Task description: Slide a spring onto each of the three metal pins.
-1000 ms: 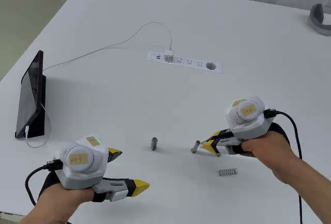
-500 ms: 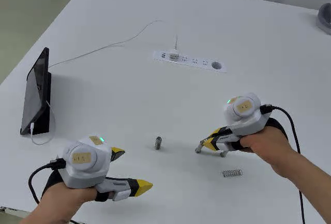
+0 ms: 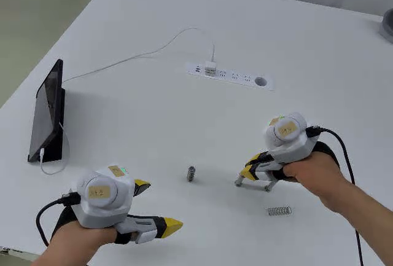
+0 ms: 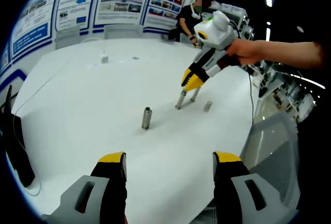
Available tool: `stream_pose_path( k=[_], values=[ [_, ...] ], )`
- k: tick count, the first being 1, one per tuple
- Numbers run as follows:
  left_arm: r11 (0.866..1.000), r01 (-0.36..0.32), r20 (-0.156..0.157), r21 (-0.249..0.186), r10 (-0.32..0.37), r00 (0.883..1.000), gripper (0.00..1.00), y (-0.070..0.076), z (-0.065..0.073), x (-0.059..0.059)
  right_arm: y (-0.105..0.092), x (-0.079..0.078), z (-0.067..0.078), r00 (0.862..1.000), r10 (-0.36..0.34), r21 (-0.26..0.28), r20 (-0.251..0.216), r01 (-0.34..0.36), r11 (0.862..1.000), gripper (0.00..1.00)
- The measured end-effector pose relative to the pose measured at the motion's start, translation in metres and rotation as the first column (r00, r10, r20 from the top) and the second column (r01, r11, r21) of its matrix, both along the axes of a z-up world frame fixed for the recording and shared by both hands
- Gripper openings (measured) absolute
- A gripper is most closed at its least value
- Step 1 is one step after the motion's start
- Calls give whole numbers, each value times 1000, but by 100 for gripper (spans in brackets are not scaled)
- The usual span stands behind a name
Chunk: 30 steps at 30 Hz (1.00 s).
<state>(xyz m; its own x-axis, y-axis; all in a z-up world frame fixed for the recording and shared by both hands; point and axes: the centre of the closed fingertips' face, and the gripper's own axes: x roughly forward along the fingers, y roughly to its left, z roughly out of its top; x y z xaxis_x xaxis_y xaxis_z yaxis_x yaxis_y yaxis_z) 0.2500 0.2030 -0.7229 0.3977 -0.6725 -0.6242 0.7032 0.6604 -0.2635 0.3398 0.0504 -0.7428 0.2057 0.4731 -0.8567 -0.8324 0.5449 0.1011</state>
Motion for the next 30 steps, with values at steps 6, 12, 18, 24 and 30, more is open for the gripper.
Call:
stream_pose_path(
  k=[6, 12, 18, 24, 30],
  values=[
    [1000, -6, -2, -1, 6, 1000, 69, 1, -1, 0, 3, -2, -7, 1000, 23, -14, -1, -23, 1000, 13],
    [1000, -10, -4, 1, 10, 1000, 69, 4, -3, 0, 4, -4, -15, 999, 43, -33, 2, -43, 999, 13],
    [1000, -19, -10, 3, 19, 1000, 69, 6, -4, 0, 5, -6, -27, 998, 65, -46, 5, -64, 997, 13],
    [1000, -23, -12, 2, 23, 1000, 68, 6, -4, -1, 6, -10, -36, 997, 77, -56, 0, -77, 995, 13],
    [1000, -26, -14, 4, 26, 1000, 68, 8, -5, -2, 5, -12, -43, 997, 75, -58, -7, -75, 995, 13]
  ],
)
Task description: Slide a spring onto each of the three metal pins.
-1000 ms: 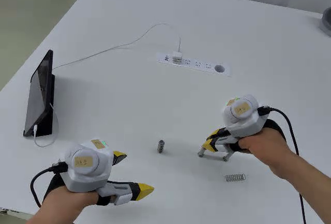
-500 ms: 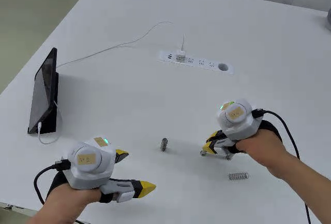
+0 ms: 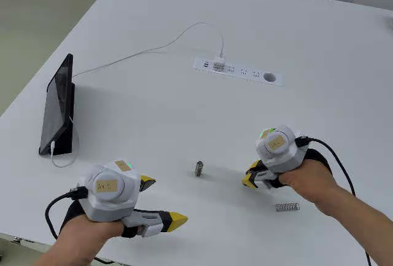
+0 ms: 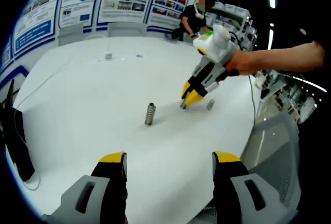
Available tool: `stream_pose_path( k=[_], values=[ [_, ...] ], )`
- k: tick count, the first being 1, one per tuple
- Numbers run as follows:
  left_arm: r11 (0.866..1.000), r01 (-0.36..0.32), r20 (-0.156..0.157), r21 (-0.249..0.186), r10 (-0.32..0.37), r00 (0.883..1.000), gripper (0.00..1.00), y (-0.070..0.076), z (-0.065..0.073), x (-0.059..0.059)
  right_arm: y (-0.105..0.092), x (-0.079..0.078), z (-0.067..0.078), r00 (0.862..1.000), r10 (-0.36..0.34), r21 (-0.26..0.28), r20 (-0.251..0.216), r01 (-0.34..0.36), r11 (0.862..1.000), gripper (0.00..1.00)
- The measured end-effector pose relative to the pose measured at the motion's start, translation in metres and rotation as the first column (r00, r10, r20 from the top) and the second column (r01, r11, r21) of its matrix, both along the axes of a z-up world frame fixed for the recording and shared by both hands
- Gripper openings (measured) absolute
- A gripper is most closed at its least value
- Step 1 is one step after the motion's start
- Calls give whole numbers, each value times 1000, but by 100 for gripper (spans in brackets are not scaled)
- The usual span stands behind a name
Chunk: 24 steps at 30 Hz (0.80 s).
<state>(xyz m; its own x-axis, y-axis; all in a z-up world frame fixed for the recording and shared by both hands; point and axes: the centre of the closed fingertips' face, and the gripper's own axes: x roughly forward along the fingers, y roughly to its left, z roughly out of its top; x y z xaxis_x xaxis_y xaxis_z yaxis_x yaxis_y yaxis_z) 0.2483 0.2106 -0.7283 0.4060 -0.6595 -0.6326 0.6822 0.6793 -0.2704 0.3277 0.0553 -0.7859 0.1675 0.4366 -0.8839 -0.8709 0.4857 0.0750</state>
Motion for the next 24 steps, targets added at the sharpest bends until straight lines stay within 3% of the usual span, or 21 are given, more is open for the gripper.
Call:
stream_pose_path(
  k=[5, 14, 24],
  values=[
    [1000, -2, -1, 0, 2, 1000, 68, 1, 0, 0, 0, -2, 0, 1000, -6, 5, -6, 6, 1000, 15],
    [1000, 1, 7, -2, -1, 1000, 68, -1, 2, 2, 1, -10, 10, 999, -36, 50, -21, 37, 998, 30],
    [1000, 6, 8, -12, -6, 1000, 68, -4, 6, -5, -10, -18, 19, 994, -106, 71, 13, 105, 992, 45]
  ],
)
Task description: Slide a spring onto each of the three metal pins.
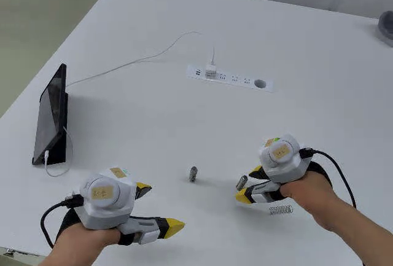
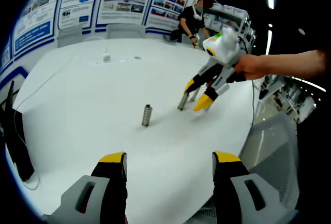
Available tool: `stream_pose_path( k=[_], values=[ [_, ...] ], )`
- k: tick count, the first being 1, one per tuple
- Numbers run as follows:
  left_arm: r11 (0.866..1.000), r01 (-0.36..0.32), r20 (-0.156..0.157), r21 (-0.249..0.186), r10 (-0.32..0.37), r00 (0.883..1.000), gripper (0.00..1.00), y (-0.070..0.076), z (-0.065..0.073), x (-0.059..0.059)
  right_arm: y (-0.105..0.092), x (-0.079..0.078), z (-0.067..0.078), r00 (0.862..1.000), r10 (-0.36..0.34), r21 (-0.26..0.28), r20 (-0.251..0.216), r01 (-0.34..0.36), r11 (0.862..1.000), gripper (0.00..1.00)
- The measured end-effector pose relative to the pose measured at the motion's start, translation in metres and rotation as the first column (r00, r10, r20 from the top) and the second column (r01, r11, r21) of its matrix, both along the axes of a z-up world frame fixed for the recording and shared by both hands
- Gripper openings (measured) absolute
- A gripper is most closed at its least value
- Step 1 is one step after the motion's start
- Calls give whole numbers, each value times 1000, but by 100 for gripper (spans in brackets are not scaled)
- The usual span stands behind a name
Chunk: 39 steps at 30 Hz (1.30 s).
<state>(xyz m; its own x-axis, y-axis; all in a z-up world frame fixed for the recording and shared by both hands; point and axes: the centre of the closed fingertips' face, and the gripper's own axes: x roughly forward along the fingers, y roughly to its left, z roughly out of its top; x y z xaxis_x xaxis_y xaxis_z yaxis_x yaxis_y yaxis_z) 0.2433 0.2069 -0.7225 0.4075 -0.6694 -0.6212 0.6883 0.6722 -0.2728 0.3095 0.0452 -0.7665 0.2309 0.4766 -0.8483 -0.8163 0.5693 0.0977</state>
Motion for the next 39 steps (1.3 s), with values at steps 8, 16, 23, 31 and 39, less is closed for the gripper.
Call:
stream_pose_path(
  k=[8, 16, 23, 31, 39],
  values=[
    [1000, 6, 6, 0, -6, 1000, 69, 1, 3, -4, -5, -15, 10, 998, -54, 46, 36, 52, 998, 50],
    [1000, 13, 3, 5, -13, 1000, 69, 0, 3, -9, -12, -21, 23, 988, -134, 113, 81, 124, 986, 53],
    [1000, 25, 4, 10, -25, 1000, 69, -5, 6, -11, -19, -30, 37, 975, -200, 185, 101, 179, 966, 56],
    [999, 48, 6, 18, -48, 999, 69, -15, 7, -13, -37, -45, 41, 958, -259, 228, 119, 228, 947, 58],
    [997, 73, 10, 23, -73, 997, 69, -26, 8, -14, -56, -56, 44, 937, -331, 281, 106, 291, 914, 63]
  ],
)
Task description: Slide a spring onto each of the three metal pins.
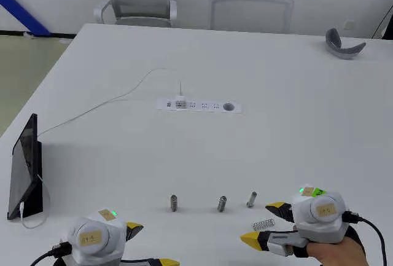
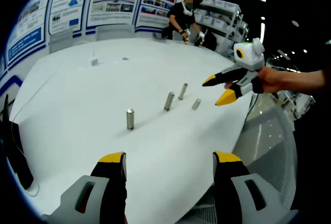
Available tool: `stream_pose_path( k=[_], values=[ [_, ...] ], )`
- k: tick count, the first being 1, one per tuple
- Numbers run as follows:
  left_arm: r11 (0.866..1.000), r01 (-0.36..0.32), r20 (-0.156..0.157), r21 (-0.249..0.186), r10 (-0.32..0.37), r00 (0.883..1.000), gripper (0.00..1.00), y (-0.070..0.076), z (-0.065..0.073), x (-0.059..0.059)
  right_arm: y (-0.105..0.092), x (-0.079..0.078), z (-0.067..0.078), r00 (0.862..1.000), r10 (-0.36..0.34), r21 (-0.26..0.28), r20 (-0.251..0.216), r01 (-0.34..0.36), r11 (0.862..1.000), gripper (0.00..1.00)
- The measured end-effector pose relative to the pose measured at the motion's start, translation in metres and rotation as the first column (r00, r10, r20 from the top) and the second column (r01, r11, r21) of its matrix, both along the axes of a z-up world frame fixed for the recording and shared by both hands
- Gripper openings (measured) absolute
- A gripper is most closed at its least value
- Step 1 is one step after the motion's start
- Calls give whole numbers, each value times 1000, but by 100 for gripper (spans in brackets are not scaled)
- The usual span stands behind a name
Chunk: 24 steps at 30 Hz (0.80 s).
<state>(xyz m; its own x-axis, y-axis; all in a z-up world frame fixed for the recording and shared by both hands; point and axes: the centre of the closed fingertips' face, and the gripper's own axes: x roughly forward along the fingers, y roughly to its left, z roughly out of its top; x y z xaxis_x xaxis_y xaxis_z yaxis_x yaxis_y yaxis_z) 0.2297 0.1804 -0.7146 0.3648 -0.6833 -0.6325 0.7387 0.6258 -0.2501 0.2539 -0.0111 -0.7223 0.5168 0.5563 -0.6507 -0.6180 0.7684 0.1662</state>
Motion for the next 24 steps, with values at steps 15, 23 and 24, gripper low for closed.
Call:
stream_pose_path(
  k=[15, 23, 24],
  values=[
    [999, 49, 4, 9, -49, 999, 70, -30, 1, 0, -40, -18, 1, 995, -99, 43, -6, 99, 994, 72],
    [996, 92, -3, 11, -92, 996, 70, -54, -2, -4, -59, -29, 0, 991, -133, 59, -23, 134, 989, 75],
    [995, 98, -3, 12, -98, 995, 70, -58, -3, -4, -61, -29, -1, 990, -136, 63, -25, 137, 989, 75]
  ],
)
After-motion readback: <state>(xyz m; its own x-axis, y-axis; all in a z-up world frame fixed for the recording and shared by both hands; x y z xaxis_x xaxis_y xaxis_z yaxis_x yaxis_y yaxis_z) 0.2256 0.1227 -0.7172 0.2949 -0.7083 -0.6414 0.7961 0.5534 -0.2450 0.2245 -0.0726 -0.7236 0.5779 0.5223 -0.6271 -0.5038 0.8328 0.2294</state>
